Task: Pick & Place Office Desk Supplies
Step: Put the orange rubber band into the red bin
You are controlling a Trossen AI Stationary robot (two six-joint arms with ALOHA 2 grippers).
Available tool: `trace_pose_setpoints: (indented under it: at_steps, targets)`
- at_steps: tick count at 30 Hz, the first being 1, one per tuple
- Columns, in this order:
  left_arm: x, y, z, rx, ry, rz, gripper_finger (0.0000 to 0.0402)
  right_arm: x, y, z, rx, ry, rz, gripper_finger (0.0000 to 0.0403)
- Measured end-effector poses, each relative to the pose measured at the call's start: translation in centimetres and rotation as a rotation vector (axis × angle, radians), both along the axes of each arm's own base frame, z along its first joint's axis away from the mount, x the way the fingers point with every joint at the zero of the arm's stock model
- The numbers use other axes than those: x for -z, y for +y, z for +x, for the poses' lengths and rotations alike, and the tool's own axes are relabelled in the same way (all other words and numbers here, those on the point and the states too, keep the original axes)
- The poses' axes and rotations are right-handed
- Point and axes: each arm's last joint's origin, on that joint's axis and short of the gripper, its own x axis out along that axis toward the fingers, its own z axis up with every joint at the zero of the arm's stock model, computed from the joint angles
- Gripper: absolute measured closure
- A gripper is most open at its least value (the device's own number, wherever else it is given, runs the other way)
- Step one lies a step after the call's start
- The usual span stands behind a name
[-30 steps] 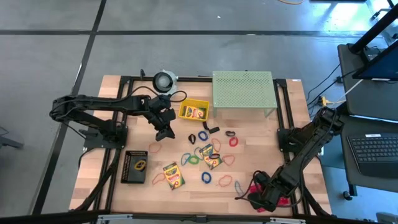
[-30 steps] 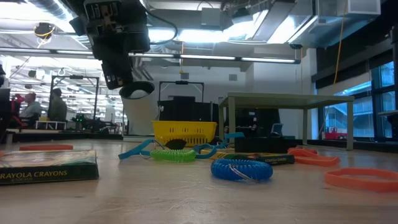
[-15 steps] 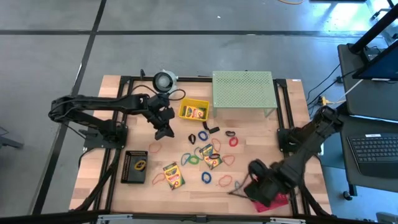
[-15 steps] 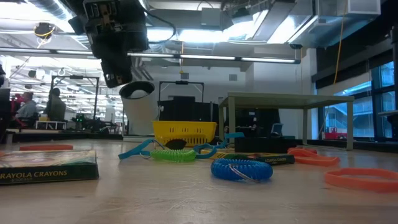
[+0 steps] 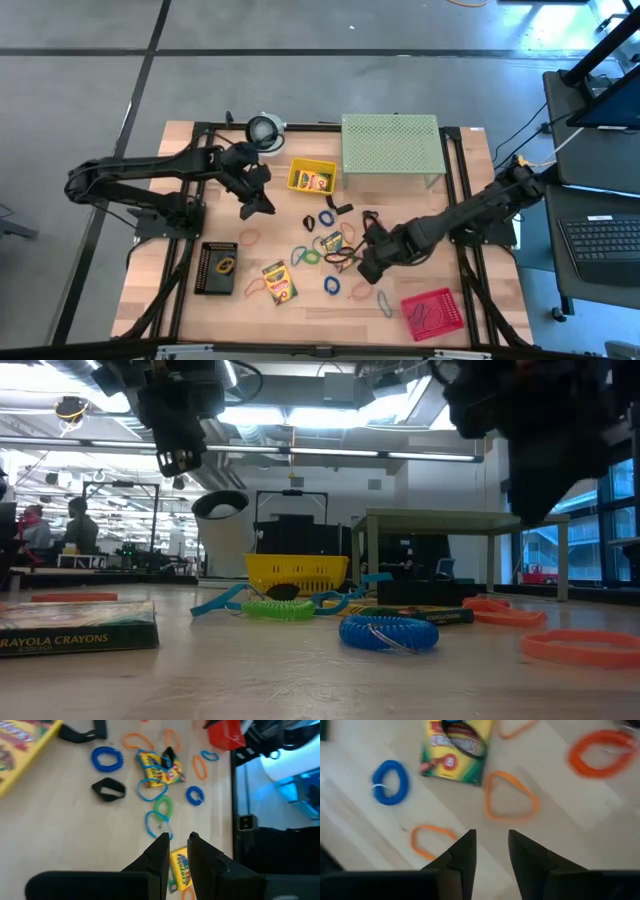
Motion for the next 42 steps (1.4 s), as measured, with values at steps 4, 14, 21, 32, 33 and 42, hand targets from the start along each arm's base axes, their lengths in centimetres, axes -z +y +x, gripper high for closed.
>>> trace_pose_setpoints:
  at_steps: [4,14,21,32,33,42]
  targets:
    - [0.1,-0.1,-0.4,-0.003,0.027,0.0,0.0341,0.6,-0.8,0.2,-0.061,0.014,0.002,0.0289]
    - [0.1,0.0,-0.5,-0.004,0.025,0.061,0.0341,2.0,-1.0,0.0,-0.528,-0.027,-0.091,0.0289]
    - [0.1,0.0,-0.5,0.0,0.023,0.066,0.0341,3.9,-2.2,-0.1,-0.616,-0.048,-0.098,0.0289]
    - [0.2,0.0,-0.5,0.001,0.023,0.066,0.0341,4.5,-2.2,-0.1,-0.799,-0.107,-0.121,0.0289]
    - [0.2,0.0,-0.5,0.001,0.023,0.066,0.0341,4.5,-2.2,0.0,-0.826,-0.122,-0.125,0.0289]
    - [0.2,0.0,-0.5,0.001,0.022,0.066,0.0341,4.9,-2.1,0.3,-0.9,-0.132,-0.152,0.026]
